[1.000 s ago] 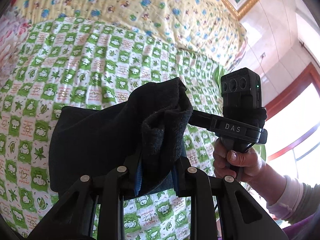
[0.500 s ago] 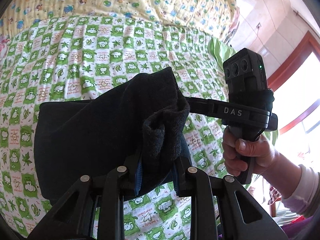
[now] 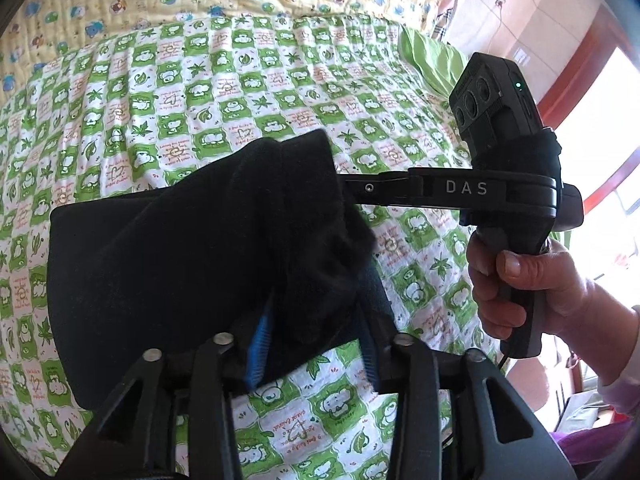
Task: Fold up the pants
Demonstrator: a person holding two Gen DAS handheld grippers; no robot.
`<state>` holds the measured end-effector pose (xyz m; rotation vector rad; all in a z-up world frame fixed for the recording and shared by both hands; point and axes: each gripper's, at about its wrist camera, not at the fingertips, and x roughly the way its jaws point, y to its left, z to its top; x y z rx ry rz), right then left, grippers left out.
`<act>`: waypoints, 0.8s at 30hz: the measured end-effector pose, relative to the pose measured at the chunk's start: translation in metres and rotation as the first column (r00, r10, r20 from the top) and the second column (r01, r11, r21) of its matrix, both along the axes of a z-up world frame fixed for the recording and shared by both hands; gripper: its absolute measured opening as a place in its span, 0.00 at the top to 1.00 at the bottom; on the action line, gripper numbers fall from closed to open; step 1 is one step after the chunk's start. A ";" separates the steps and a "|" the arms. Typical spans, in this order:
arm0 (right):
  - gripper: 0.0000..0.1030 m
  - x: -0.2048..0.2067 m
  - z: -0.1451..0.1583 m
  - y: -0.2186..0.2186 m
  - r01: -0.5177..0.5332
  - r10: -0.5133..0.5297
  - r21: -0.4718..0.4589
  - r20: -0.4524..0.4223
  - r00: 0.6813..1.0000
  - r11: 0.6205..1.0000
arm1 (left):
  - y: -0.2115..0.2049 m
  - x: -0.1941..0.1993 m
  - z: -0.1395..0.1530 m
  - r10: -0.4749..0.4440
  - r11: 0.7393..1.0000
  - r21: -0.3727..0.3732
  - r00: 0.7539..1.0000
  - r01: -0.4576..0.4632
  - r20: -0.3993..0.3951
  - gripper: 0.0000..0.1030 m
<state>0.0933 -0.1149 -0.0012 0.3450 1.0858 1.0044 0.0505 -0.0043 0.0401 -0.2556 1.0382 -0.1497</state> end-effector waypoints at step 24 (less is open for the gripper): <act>0.18 -0.026 0.023 0.000 0.173 -0.174 -0.103 -0.003 0.985 0.979 | 0.101 -0.052 0.022 0.288 0.950 -0.128 0.958 -0.285 0.000 0.43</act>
